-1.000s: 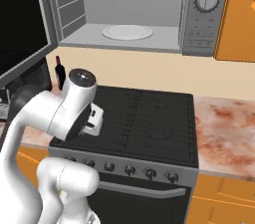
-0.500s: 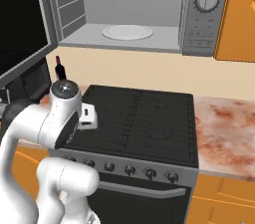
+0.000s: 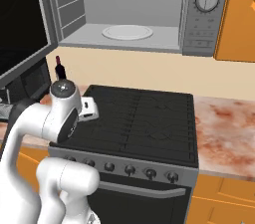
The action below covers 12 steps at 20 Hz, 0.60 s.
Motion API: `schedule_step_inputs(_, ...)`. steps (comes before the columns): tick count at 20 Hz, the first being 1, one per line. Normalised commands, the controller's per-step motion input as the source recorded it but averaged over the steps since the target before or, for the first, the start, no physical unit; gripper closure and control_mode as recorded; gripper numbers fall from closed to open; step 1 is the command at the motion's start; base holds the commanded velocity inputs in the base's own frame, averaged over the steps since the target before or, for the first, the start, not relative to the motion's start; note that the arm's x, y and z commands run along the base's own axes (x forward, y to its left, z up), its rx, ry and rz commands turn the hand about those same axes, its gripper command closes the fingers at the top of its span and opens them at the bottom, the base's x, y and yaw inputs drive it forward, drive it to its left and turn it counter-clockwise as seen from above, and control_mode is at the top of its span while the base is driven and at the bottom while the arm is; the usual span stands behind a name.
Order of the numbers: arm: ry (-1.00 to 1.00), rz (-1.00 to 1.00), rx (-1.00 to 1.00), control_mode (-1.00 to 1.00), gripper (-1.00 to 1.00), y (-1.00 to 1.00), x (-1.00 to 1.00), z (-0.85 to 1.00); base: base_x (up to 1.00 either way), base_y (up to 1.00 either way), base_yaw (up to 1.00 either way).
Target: Place the sponge inside the microwave to prepare for sanitizing.
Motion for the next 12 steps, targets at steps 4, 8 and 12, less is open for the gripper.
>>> schedule_step_inputs(4,0.0,0.18,0.01,-1.0,-1.0,0.29,0.44,-0.3,0.0,0.0,0.0)
schedule_step_inputs(8,-0.04,0.27,0.0,-1.0,-1.0,0.55,0.22,-0.26,0.0,0.0,0.0)
schedule_step_inputs(12,-0.14,0.18,0.0,-1.0,-1.0,0.7,0.03,-0.16,0.0,0.0,0.0)
